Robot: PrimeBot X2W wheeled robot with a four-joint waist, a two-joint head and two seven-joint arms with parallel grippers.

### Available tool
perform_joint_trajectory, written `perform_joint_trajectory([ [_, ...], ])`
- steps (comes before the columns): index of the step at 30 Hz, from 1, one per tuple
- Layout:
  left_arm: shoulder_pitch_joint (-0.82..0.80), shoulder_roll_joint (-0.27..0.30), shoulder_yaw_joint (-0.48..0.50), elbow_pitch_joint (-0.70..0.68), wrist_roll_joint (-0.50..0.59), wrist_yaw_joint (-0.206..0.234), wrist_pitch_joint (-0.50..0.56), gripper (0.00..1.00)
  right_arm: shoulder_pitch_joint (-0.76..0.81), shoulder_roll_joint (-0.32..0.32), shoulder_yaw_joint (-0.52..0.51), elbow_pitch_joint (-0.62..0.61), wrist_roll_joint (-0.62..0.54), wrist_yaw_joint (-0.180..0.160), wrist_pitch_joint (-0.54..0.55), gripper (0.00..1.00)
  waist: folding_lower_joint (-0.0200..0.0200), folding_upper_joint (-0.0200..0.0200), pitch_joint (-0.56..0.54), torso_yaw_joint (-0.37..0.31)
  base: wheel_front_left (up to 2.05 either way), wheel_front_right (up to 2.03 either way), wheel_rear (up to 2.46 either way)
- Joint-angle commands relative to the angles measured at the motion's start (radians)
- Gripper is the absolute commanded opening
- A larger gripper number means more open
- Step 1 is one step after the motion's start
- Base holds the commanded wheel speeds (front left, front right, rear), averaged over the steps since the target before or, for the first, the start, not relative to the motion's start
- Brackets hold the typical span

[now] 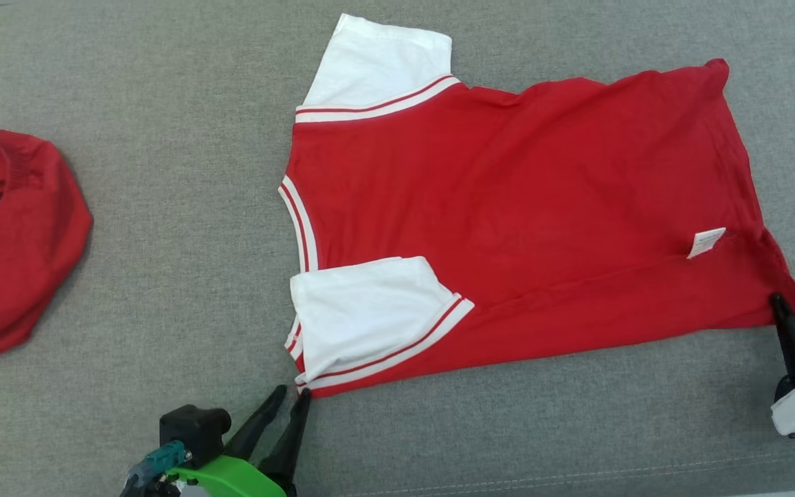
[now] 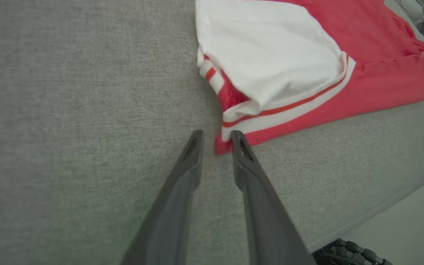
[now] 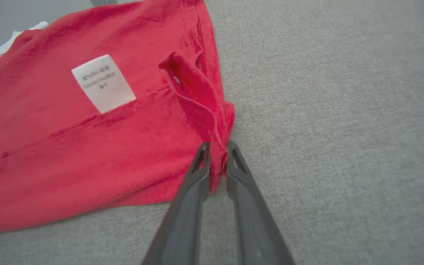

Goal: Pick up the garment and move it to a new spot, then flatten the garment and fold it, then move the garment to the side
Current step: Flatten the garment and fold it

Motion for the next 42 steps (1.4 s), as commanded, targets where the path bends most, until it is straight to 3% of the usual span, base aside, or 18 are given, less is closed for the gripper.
perform_joint_trajectory([
  [1,-0.010,0.001,0.002,0.010,0.005,0.008,-0.010,1.00,0.028,0.007,-0.022,-0.005,-0.015,-0.002,-0.003,1.00,0.0000,-0.0001,-0.018,0.012,0.00,0.00,0.00],
  [5,-0.002,-0.008,0.025,-0.005,-0.024,0.003,-0.036,1.00,0.079,0.035,-0.104,-0.073,-0.066,-0.002,-0.003,1.00,0.0000,-0.0001,-0.049,0.016,0.00,0.00,0.00],
  [10,-0.049,0.041,0.125,-0.134,-0.047,0.039,-0.062,1.00,0.108,0.088,-0.189,-0.211,-0.184,-0.001,-0.003,1.00,0.0000,-0.0001,-0.054,0.010,0.00,0.00,0.00],
  [18,-0.352,0.148,0.153,-0.164,-0.020,-0.007,0.072,1.00,0.005,0.131,-0.153,-0.322,-0.274,-0.001,-0.003,1.00,0.0000,-0.0001,0.038,-0.014,0.00,0.00,0.00],
  [24,-0.762,0.183,0.083,0.007,-0.021,-0.055,0.234,1.00,-0.110,0.141,-0.094,-0.356,-0.290,-0.002,-0.003,1.00,0.0000,-0.0001,0.180,-0.062,0.00,0.00,0.00],
  [30,-1.064,0.199,-0.010,0.179,-0.060,-0.070,0.417,1.00,-0.185,0.150,-0.068,-0.383,-0.288,-0.001,-0.003,1.00,0.0000,-0.0001,0.291,-0.123,0.00,0.00,0.00],
  [36,-1.252,0.224,-0.102,0.313,-0.114,-0.071,0.544,1.00,-0.217,0.176,-0.067,-0.431,-0.289,-0.001,-0.003,1.00,0.0000,-0.0001,0.356,-0.180,0.00,0.00,0.00],
  [42,-1.354,0.262,-0.170,0.376,-0.167,-0.071,0.573,1.00,-0.227,0.203,-0.064,-0.456,-0.277,-0.001,-0.003,1.00,0.0000,-0.0001,0.400,-0.218,0.00,0.00,0.00],
])
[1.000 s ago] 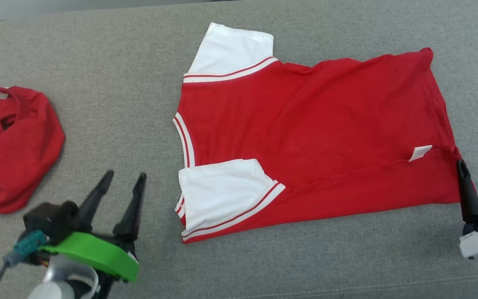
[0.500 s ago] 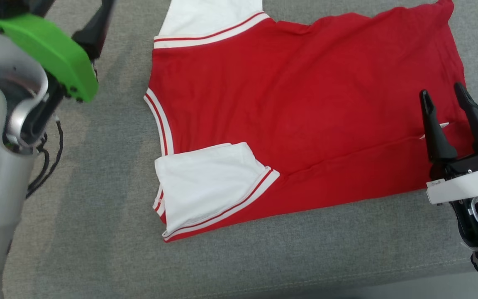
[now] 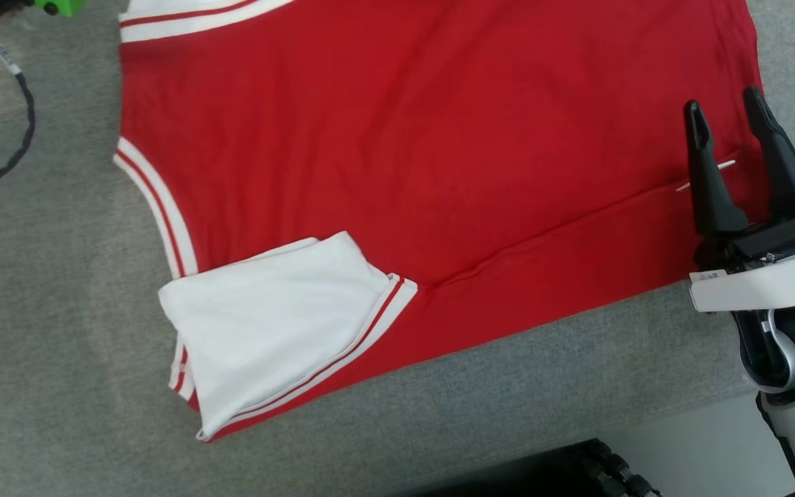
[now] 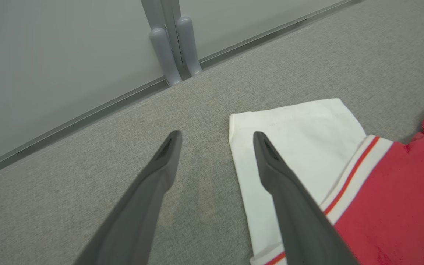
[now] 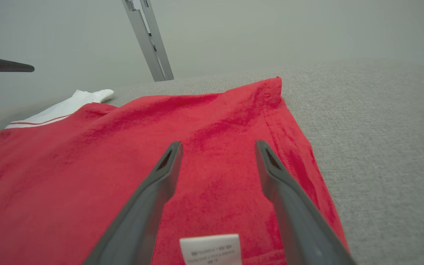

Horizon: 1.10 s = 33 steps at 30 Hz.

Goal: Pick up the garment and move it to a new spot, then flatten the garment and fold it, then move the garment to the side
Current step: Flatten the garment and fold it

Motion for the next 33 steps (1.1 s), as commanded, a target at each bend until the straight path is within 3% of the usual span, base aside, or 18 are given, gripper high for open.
perform_joint_trajectory([
  [1,-0.025,0.018,-0.013,0.010,-0.020,-0.002,0.002,1.00,-0.015,0.009,0.000,-0.007,0.005,-0.001,-0.003,1.00,-0.0001,0.0000,0.061,-0.057,0.00,0.00,0.00],
  [18,-0.138,0.107,-0.177,0.094,-0.011,-0.002,-0.024,1.00,-0.036,0.050,0.004,-0.011,0.006,-0.001,-0.003,1.00,-0.0001,0.0000,0.125,-0.109,0.00,0.00,0.00],
  [20,-0.144,0.109,-0.190,0.099,-0.025,-0.002,-0.032,0.47,-0.035,0.053,0.002,-0.009,0.007,-0.001,-0.003,1.00,-0.0001,0.0000,0.126,-0.112,0.00,0.00,0.00],
  [22,-0.147,0.109,-0.211,0.102,-0.039,-0.002,-0.027,0.26,-0.035,0.053,0.000,-0.008,0.008,-0.001,-0.003,1.00,-0.0001,0.0000,0.127,-0.112,0.00,0.00,0.00],
  [23,-0.148,0.108,-0.221,0.100,-0.051,-0.002,-0.017,0.00,-0.036,0.052,-0.002,-0.007,0.009,-0.001,-0.003,1.00,-0.0001,0.0000,0.128,-0.111,0.00,0.00,0.00],
  [28,-0.167,0.125,-0.263,0.081,-0.081,-0.002,-0.035,0.00,-0.048,0.042,-0.006,-0.011,0.011,-0.001,-0.003,1.00,-0.0001,0.0000,0.125,-0.107,0.00,0.00,0.00],
  [33,-0.166,0.117,-0.289,0.052,-0.105,-0.002,-0.133,0.00,-0.084,0.019,0.006,0.005,0.031,-0.001,-0.003,1.00,-0.0001,0.0000,0.089,-0.088,0.00,0.00,0.00],
])
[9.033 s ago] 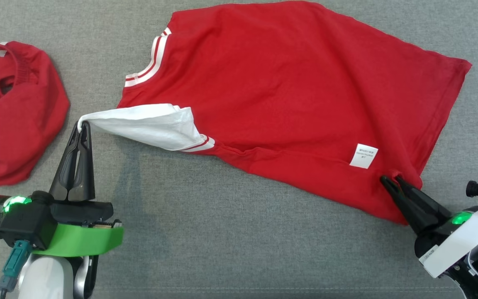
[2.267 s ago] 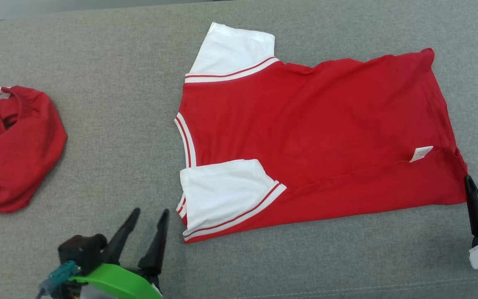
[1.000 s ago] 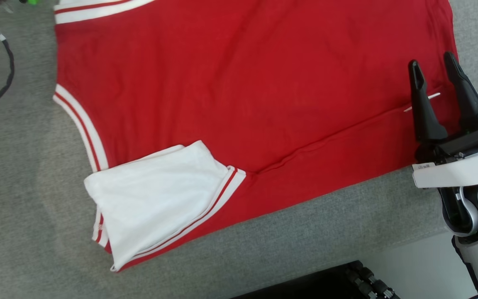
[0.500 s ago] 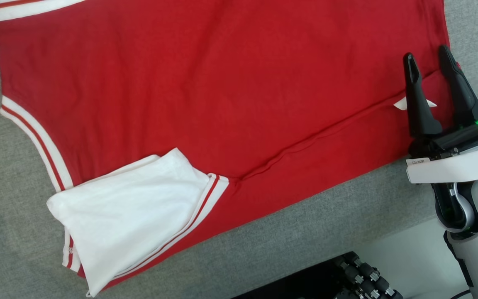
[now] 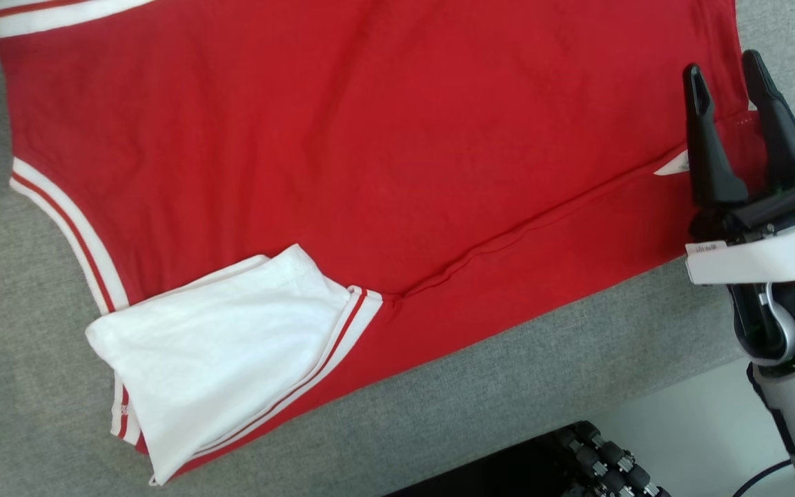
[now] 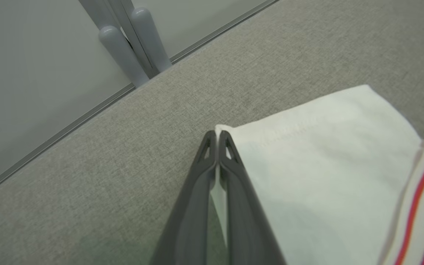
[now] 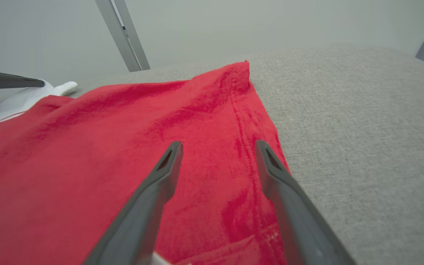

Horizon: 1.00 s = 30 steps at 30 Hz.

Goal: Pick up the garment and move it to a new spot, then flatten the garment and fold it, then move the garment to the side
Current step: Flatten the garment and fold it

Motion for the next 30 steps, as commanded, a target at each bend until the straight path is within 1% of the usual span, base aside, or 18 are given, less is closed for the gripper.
perform_joint_trajectory([
  [1,0.016,-0.002,-0.009,-0.011,-0.013,-0.002,-0.022,0.00,-0.027,-0.017,0.009,0.014,0.010,-0.001,-0.003,1.00,-0.0001,-0.0001,-0.030,0.016,0.00,0.00,0.00],
  [4,0.039,-0.004,-0.029,-0.038,-0.040,-0.002,-0.071,0.00,-0.084,-0.059,0.053,0.079,0.031,-0.001,-0.003,1.00,-0.0001,-0.0001,-0.074,0.037,0.00,0.00,0.00],
  [6,0.054,0.000,-0.043,-0.058,-0.051,-0.002,-0.097,0.00,-0.146,-0.081,0.077,0.139,0.042,-0.001,0.029,1.00,-0.0001,-0.0001,-0.103,0.051,0.00,0.00,0.00],
  [10,0.087,0.010,-0.071,-0.098,-0.073,-0.002,-0.128,0.00,-0.288,-0.080,0.077,0.264,0.048,-0.001,0.183,1.00,-0.0001,-0.0001,-0.153,0.081,0.00,0.00,0.00],
  [13,0.102,0.016,-0.090,-0.130,-0.086,-0.002,-0.140,0.00,-0.396,-0.073,0.074,0.358,0.061,-0.001,0.350,1.00,-0.0001,-0.0001,-0.179,0.105,0.00,0.00,0.00],
  [17,0.115,0.026,-0.108,-0.171,-0.095,-0.002,-0.141,0.00,-0.514,-0.084,0.064,0.455,0.058,-0.001,0.535,1.00,-0.0001,-0.0001,-0.193,0.130,0.00,0.00,0.00],
  [19,0.118,0.030,-0.112,-0.186,-0.098,-0.002,-0.137,0.00,-0.563,-0.092,0.059,0.498,0.047,-0.001,0.603,1.00,-0.0001,-0.0001,-0.194,0.138,0.00,0.00,0.00],
  [25,0.127,0.040,-0.121,-0.215,-0.098,0.001,-0.125,0.00,-0.666,-0.088,0.036,0.628,0.022,0.000,0.738,1.00,-0.0001,-0.0001,-0.193,0.159,0.00,0.00,0.00],
  [30,0.127,0.043,-0.125,-0.229,-0.094,0.005,-0.124,0.00,-0.714,-0.069,0.002,0.719,0.023,0.000,0.790,1.00,-0.0001,-0.0001,-0.186,0.172,0.00,0.00,0.00],
])
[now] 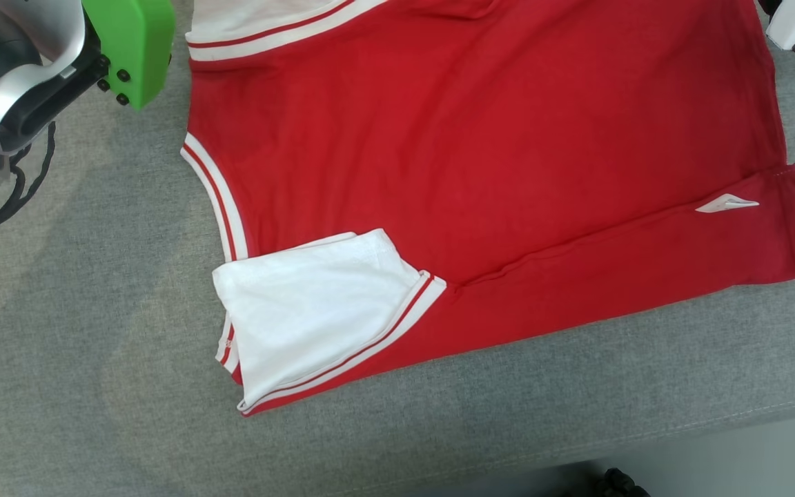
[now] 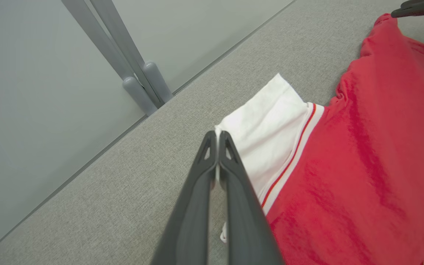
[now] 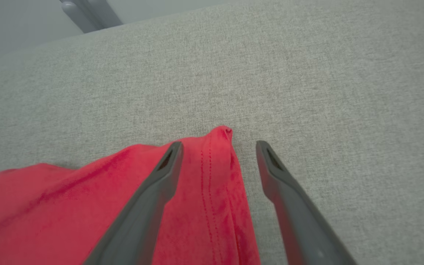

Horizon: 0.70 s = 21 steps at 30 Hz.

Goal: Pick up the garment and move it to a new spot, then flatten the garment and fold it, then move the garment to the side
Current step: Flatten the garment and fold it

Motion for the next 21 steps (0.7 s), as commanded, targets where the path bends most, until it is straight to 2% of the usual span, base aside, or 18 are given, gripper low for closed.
perform_joint_trajectory([
  [1,0.014,0.006,-0.002,-0.003,-0.001,0.004,0.001,0.00,-0.014,0.007,-0.009,0.019,0.001,0.000,0.011,0.93,0.0000,0.0000,0.003,0.006,0.00,0.00,0.00],
  [3,0.015,0.003,-0.004,-0.005,0.000,0.004,0.001,0.00,-0.029,0.009,-0.016,0.044,0.008,0.000,0.022,0.65,0.0000,0.0000,0.004,0.010,0.00,0.00,0.00],
  [4,0.015,0.001,-0.005,-0.005,0.000,0.004,0.001,0.00,-0.034,0.010,-0.017,0.052,0.009,0.000,0.023,0.57,0.0000,0.0000,0.005,0.012,0.00,0.00,0.00],
  [8,0.015,-0.004,-0.010,-0.004,0.003,0.004,-0.001,0.00,-0.049,0.016,-0.019,0.086,0.002,0.000,0.017,0.38,0.0000,0.0000,0.004,0.017,0.00,0.00,0.00],
  [10,0.018,-0.005,-0.013,-0.001,0.003,0.005,-0.002,0.00,-0.055,0.016,-0.018,0.098,-0.001,0.000,0.012,0.22,0.0000,0.0000,0.002,0.019,0.00,0.00,0.00],
  [11,0.019,-0.005,-0.014,0.002,0.005,0.005,-0.002,0.00,-0.058,0.015,-0.016,0.104,-0.002,0.000,0.011,0.00,0.0000,0.0000,0.001,0.021,0.00,0.00,0.00],
  [15,0.013,-0.003,-0.013,0.012,0.018,0.005,-0.023,0.00,-0.068,0.018,-0.015,0.107,0.005,0.000,-0.024,0.00,0.0000,0.0000,-0.005,0.023,0.00,0.00,0.00],
  [21,-0.022,0.013,-0.008,0.032,0.091,0.007,-0.125,0.00,-0.072,0.014,-0.006,0.094,0.035,0.000,-0.095,0.00,0.0000,0.0000,-0.019,0.022,0.00,0.00,0.00],
])
